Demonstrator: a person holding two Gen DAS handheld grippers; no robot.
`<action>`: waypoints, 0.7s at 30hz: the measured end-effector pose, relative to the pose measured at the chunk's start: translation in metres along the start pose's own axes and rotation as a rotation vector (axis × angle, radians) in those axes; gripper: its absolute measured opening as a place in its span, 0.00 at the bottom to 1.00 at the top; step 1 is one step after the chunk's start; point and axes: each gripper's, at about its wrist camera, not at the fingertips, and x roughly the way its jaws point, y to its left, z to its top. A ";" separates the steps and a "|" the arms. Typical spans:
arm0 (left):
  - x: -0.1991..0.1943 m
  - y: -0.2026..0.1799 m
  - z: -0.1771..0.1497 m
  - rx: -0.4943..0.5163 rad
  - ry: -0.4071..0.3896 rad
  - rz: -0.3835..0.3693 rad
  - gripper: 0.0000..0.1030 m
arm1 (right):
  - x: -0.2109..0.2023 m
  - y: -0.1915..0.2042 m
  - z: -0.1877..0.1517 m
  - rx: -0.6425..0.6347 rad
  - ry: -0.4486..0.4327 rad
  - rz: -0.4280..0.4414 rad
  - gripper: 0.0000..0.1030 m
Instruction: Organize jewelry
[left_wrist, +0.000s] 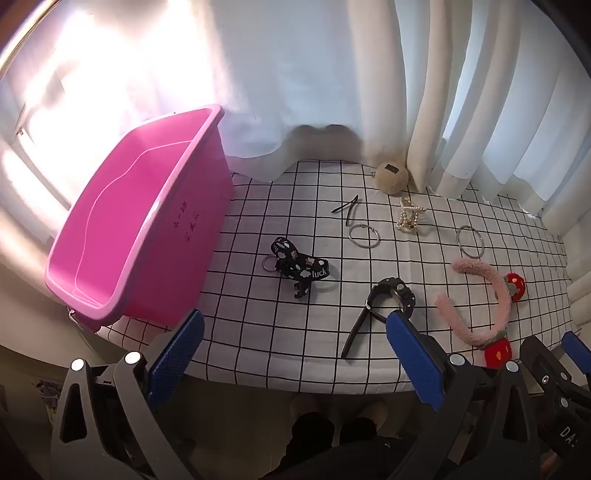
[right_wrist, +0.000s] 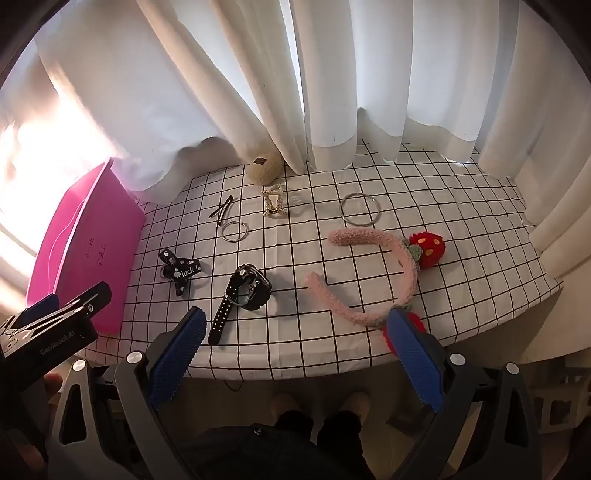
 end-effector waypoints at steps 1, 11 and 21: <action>0.000 0.000 0.000 0.001 0.000 0.001 0.94 | 0.000 0.002 -0.001 -0.011 -0.003 -0.031 0.91; -0.002 -0.001 -0.001 0.004 -0.003 -0.001 0.94 | 0.001 0.004 0.001 -0.004 0.002 -0.016 0.91; -0.004 -0.005 0.000 0.008 -0.010 0.002 0.94 | 0.001 0.001 0.003 -0.010 -0.003 -0.017 0.91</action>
